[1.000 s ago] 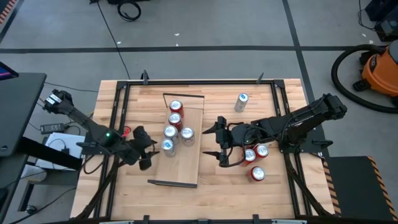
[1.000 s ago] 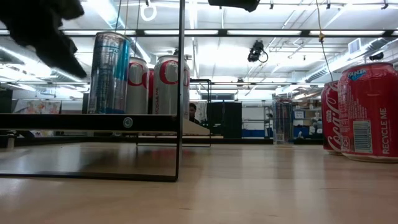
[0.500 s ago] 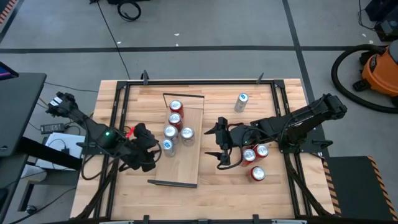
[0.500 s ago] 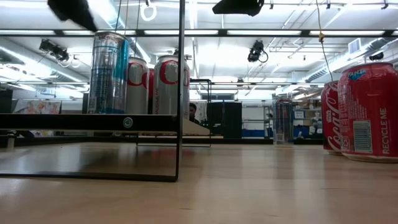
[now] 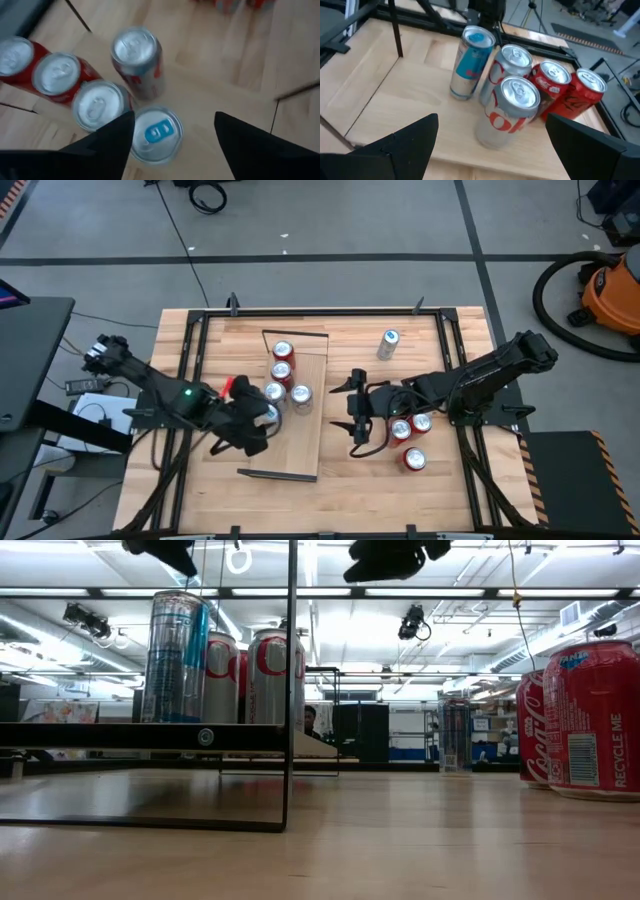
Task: Place canned beverage on shelf
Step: Put the bottom blue soda can on the shelf
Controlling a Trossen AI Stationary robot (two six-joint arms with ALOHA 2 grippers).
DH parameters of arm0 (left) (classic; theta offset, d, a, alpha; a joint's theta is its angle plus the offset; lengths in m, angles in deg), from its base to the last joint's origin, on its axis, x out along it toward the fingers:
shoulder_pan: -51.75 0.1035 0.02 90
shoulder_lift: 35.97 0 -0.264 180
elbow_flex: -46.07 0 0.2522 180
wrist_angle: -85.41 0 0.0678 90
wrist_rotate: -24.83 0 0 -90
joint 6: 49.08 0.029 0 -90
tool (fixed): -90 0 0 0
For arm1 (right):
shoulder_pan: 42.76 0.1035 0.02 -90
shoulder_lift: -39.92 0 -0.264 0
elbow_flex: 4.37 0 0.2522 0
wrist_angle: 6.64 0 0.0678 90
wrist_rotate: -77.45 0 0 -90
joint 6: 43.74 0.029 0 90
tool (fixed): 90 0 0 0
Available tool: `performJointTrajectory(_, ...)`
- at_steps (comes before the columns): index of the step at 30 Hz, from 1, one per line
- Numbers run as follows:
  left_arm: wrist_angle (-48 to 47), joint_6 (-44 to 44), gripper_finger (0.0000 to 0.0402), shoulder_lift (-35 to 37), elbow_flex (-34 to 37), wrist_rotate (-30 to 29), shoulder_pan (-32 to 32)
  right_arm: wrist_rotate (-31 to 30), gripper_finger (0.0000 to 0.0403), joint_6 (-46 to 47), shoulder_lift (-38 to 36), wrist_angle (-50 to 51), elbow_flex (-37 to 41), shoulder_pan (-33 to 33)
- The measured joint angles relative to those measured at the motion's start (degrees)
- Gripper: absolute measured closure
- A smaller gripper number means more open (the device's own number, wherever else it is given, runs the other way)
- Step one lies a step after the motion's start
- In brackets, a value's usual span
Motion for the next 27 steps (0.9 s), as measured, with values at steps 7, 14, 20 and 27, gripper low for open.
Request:
performJointTrajectory(7,-9.68,-0.99,0.0110,-2.08,-5.39,3.63,0.42,5.00,0.0023,-1.60,2.48,-11.05,3.50,-0.04)
performJointTrajectory(14,-22.07,-5.47,0.0125,-2.17,-5.40,1.54,-1.65,2.66,0.0023,-5.89,11.10,-11.74,-2.93,-0.60)
performJointTrajectory(20,-23.38,-8.65,0.0137,-2.20,-4.41,0.93,-1.70,2.26,0.0023,-10.23,17.58,-11.66,-10.62,-1.98)
performJointTrajectory(27,-19.88,-8.97,0.0147,-2.30,2.45,0.82,-1.74,-2.15,0.0023,-16.68,22.76,-11.79,-15.55,-3.05)
